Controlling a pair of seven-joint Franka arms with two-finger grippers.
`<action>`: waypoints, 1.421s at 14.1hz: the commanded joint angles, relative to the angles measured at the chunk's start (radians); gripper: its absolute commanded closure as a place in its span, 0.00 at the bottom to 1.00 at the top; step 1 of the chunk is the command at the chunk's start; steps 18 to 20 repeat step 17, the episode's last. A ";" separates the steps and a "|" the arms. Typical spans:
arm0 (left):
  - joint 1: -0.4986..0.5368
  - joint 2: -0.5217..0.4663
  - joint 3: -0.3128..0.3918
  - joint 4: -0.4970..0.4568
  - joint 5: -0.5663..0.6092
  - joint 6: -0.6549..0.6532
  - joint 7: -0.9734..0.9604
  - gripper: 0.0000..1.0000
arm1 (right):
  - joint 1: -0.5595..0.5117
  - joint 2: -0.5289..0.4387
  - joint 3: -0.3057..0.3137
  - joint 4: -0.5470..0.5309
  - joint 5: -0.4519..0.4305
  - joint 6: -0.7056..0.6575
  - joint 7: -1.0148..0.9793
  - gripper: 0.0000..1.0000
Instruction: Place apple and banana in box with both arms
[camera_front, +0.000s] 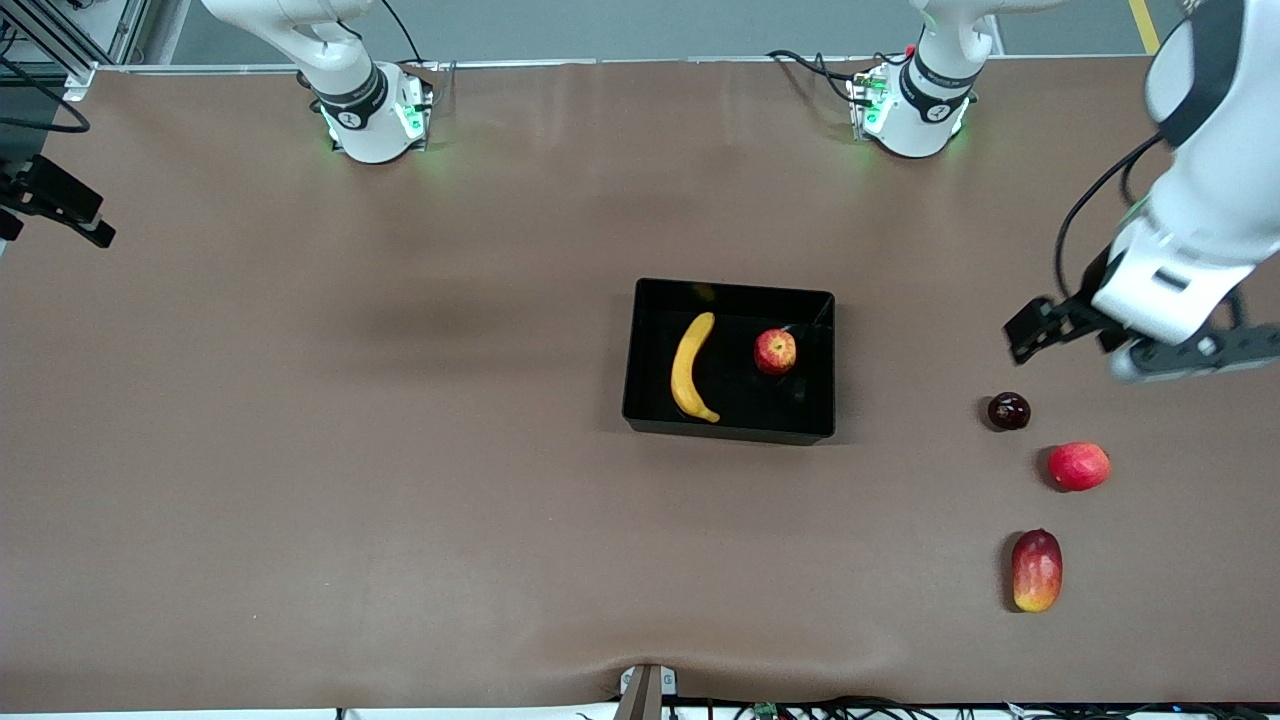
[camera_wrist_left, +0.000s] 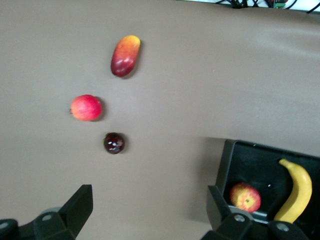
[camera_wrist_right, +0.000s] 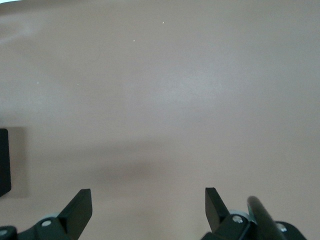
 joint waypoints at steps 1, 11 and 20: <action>-0.004 -0.115 0.030 -0.091 -0.052 -0.039 0.060 0.00 | -0.001 0.001 -0.001 0.017 -0.021 -0.030 0.006 0.00; -0.038 -0.242 0.090 -0.169 -0.095 -0.120 0.168 0.00 | -0.004 0.003 -0.003 0.025 -0.022 -0.040 0.009 0.00; -0.036 -0.238 0.091 -0.140 -0.091 -0.145 0.166 0.00 | -0.008 0.003 -0.007 0.032 -0.022 -0.038 0.011 0.00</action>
